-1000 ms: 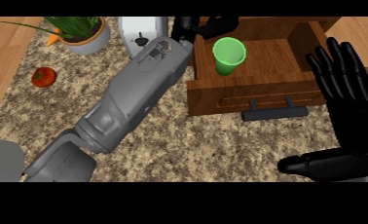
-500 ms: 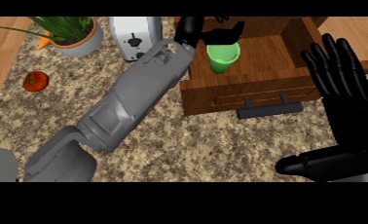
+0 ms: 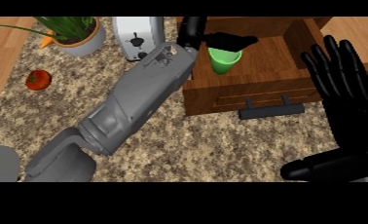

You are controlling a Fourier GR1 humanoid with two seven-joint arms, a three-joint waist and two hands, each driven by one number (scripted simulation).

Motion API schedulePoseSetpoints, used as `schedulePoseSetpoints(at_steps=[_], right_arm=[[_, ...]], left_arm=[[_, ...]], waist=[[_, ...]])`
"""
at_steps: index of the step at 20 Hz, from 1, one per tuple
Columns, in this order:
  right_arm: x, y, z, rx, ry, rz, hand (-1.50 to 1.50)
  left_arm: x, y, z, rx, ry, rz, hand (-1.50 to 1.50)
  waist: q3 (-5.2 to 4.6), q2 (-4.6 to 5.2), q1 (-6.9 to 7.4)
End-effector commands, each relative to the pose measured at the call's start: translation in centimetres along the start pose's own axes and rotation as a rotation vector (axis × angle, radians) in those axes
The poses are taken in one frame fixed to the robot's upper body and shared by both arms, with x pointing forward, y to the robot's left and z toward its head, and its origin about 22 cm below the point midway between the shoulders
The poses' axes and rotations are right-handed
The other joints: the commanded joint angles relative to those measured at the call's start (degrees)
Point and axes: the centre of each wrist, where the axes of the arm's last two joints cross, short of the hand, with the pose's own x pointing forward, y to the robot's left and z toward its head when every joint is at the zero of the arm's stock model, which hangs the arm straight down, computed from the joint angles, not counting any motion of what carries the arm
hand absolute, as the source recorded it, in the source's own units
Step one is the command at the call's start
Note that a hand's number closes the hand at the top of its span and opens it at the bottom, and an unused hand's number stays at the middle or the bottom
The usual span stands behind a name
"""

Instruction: Pick up the cup, place it into the drawer and close the drawer

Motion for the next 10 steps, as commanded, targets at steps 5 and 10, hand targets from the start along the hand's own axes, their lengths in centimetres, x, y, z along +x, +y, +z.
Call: schedulePoseSetpoints(at_steps=[5, 10], right_arm=[[1.1, -1.2, 0.6, 0.018, 0.01, -0.045, -1.5], [1.6, -2.5, 1.0, 0.077, 0.013, 0.048, 1.5]], left_arm=[[3.5, -1.0, -1.1, 0.007, -0.087, 0.204, -1.5], [2.2, -0.1, 0.2, 0.047, -0.044, 0.246, -1.5]], waist=[[-0.03, -0.86, 3.05], [-0.07, -1.53, 5.95]])
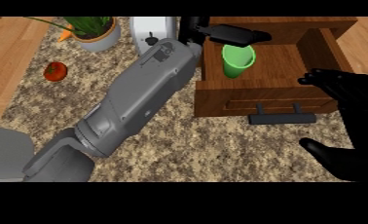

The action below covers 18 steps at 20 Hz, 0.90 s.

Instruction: Pick up the cup, place it into the drawer and close the drawer

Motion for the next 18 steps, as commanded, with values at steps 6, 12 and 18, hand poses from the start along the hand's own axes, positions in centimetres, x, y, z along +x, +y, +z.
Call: schedulePoseSetpoints(at_steps=[6, 12, 18], right_arm=[[1.3, 0.3, 1.0, 0.154, 0.083, 0.242, 1.5], [0.9, -0.5, 2.5, 0.196, 0.155, 0.352, 1.5], [-0.4, 1.2, 1.6, 0.163, 0.208, 0.405, 1.5]], left_arm=[[0.4, 7.5, 1.9, 0.128, -0.017, 0.09, -1.5], [1.5, 12.1, 5.7, 0.173, 0.024, 0.104, -1.5], [0.6, 17.3, 12.8, 0.21, 0.041, 0.107, -1.5]], waist=[[-0.09, -0.82, 3.41], [-0.04, -0.85, 3.35], [-0.06, -0.53, 3.07]])
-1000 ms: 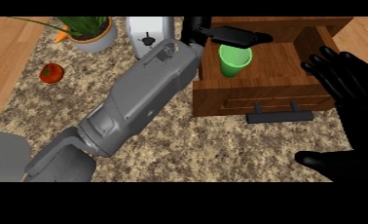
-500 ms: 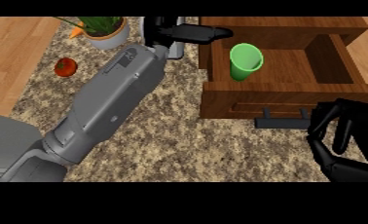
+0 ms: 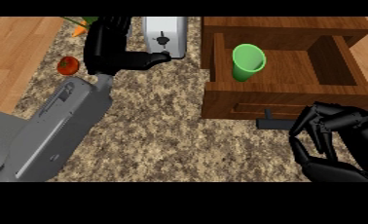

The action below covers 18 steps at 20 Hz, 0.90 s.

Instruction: Pick up the cup, place it into the drawer and close the drawer

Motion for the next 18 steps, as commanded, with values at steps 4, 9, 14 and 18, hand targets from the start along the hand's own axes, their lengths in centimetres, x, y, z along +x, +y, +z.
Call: schedulePoseSetpoints(at_steps=[4, 9, 14, 18], right_arm=[[-1.7, 2.5, -1.8, 0.061, 0.048, 0.17, 1.5], [-4.3, 1.5, -1.4, 0.219, 0.052, 0.456, 1.5], [-8.6, 4.2, -2.6, 0.229, 0.091, 0.561, 1.5], [-11.1, 5.2, -4.2, 0.237, 0.119, 0.581, -1.5]], left_arm=[[1.4, 6.2, 4.8, 0.027, -0.002, -0.006, -1.5], [1.1, 7.9, 6.1, 0.036, 0.006, 0.011, -1.5], [1.7, 11.0, 8.8, 0.037, 0.012, 0.011, -1.5], [1.5, 12.7, 11.2, 0.051, 0.017, 0.006, -1.5]], waist=[[0.0, 0.35, -0.43], [0.06, 0.57, -0.21], [0.05, 0.6, -0.44], [0.05, 0.57, -0.83]])
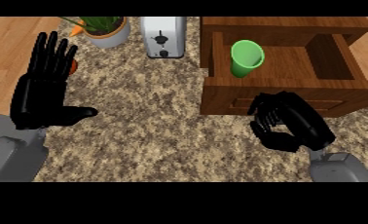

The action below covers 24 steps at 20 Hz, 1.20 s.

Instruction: Pick up the cup, place it into the drawer and close the drawer

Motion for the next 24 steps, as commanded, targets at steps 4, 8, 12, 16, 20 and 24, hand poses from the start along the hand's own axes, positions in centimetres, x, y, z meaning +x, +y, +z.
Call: schedulePoseSetpoints(at_steps=[4, 8, 12, 16, 20, 24], right_arm=[[-2.9, 3.4, -3.5, 0.069, 0.07, 0.085, -1.5], [-4.4, 5.7, -5.2, 0.141, 0.077, 0.126, -1.5], [-5.0, 4.7, -8.0, 0.132, 0.107, 0.11, -1.5], [-8.1, 5.6, -9.1, 0.113, 0.121, 0.087, -1.5], [-8.4, 2.2, -11.1, 0.119, 0.113, 0.007, -1.5], [-9.9, 0.4, -11.7, 0.117, 0.129, 0.005, -1.5]], left_arm=[[-0.1, 2.6, 3.1, 0.0, 0.018, -0.008, -1.5], [1.0, 3.4, 1.2, 0.019, -0.01, 0.013, -1.5], [0.9, 5.5, 2.2, 0.006, -0.005, 0.016, -1.5], [1.1, 4.8, 3.9, 0.005, 0.0, 0.011, -1.5], [-0.9, 5.7, 4.5, 0.005, -0.001, 0.01, -1.5], [-0.4, 6.9, 5.0, -0.016, 0.022, 0.044, -1.5]], waist=[[0.02, 0.03, -0.45], [0.03, 0.11, -0.56], [0.01, 0.1, -0.73], [0.08, 0.31, 0.41], [0.03, 0.32, -0.14], [0.08, 0.74, 1.08]])
